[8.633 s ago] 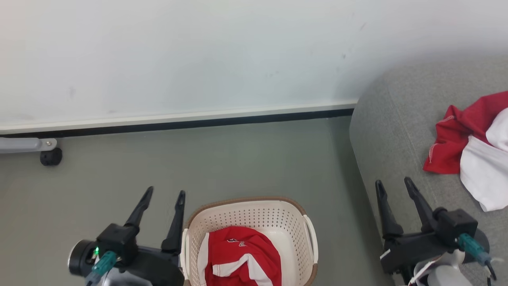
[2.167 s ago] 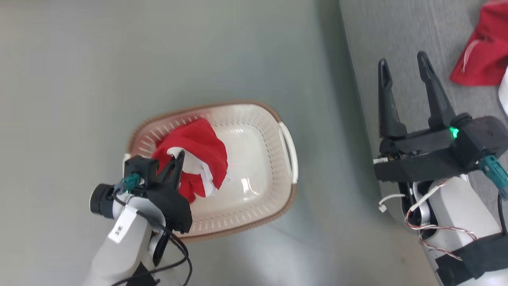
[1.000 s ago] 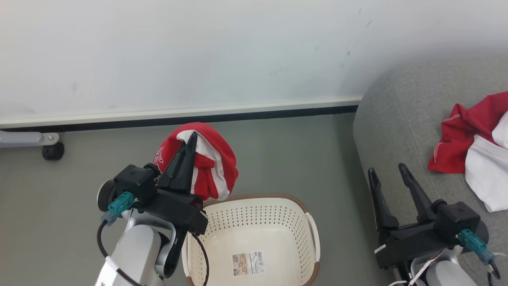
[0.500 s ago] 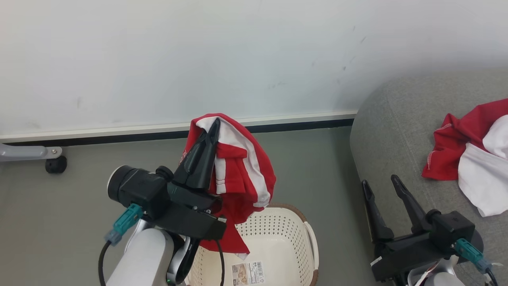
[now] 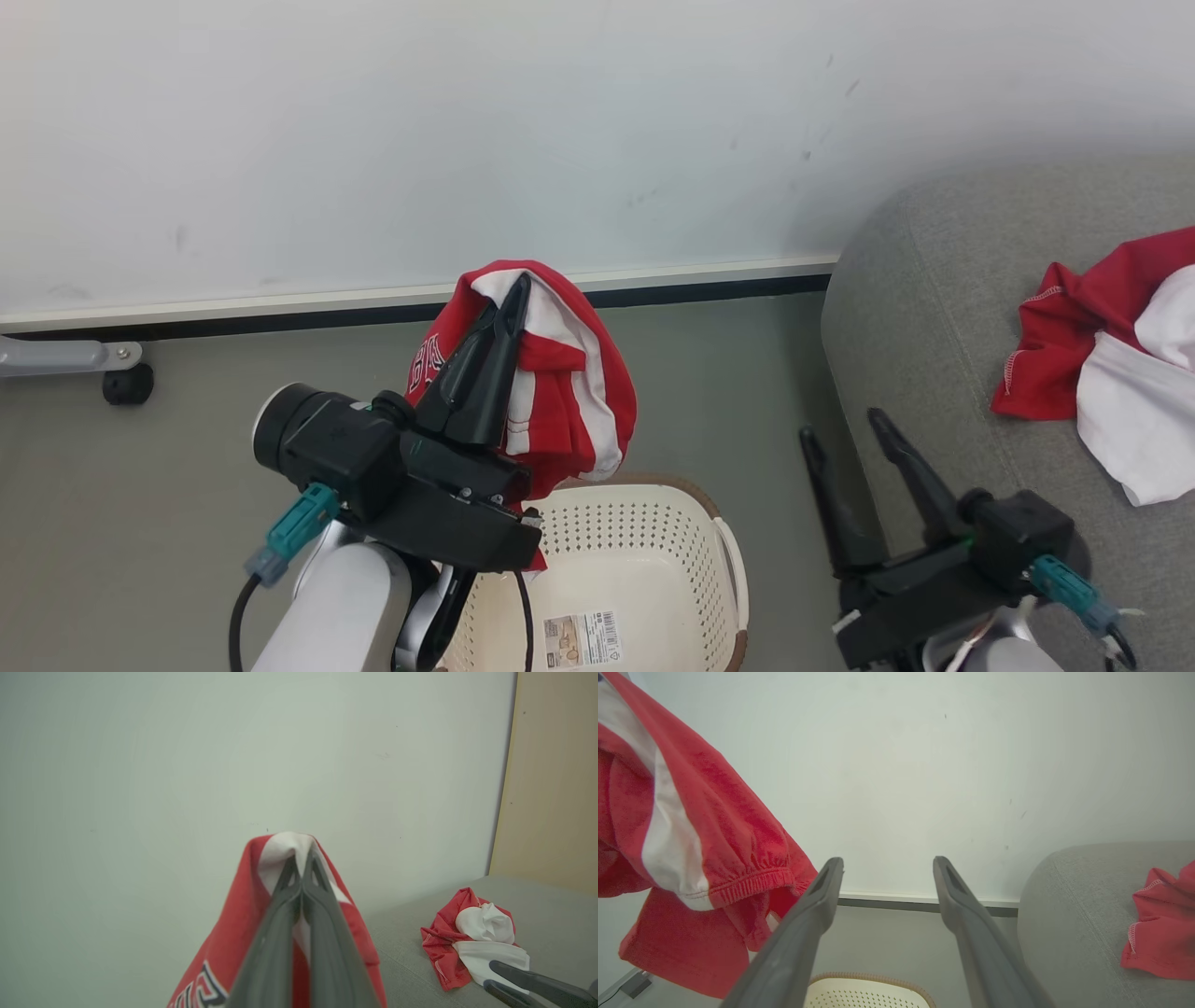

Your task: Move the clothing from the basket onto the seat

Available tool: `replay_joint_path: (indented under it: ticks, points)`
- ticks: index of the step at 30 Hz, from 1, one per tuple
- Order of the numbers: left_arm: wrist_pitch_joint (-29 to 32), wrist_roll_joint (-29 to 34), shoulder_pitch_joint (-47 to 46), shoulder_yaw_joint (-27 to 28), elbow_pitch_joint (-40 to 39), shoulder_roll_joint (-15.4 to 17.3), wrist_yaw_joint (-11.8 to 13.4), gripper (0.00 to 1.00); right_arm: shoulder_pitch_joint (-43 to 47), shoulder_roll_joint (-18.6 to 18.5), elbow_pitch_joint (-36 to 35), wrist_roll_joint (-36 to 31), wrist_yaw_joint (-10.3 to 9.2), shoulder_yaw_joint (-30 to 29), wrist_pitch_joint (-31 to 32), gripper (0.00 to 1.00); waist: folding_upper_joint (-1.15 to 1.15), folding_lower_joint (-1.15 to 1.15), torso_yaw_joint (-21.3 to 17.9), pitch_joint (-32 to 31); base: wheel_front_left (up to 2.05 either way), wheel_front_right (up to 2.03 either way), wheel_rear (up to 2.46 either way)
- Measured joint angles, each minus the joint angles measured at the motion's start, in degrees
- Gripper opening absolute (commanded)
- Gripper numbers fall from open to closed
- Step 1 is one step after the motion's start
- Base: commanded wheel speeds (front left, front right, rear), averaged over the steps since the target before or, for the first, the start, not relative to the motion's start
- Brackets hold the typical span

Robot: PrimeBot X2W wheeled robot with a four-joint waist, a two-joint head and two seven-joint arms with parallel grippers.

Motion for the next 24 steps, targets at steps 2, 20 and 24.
replay_joint_path:
  ticks: [2, 20, 24]
  points:
    - [0.4, 0.2, 0.1, -0.1, -0.4, 0.1, 0.2, 0.0, -0.9, 0.7, -0.2, 0.0, 0.59, 1.2, 0.1, 1.0, 0.0, 0.0, 0.0, 0.1, 0.0, 0.0, 0.0]
    - [3.3, 0.3, 0.1, -1.6, -1.3, 0.2, 0.4, 0.0, -13.8, 9.3, 6.6, 0.4, 7.45, 14.5, 2.9, 1.0, 0.0, 0.0, 1.5, 0.4, 0.0, 0.0, 0.0]
    - [3.7, 0.3, 0.1, -2.4, -1.6, 0.1, 0.4, 0.0, -16.3, 9.4, 10.4, 0.9, 8.09, 16.6, 3.2, 1.0, 0.0, 0.0, 1.8, 0.5, 0.0, 0.0, 0.0]
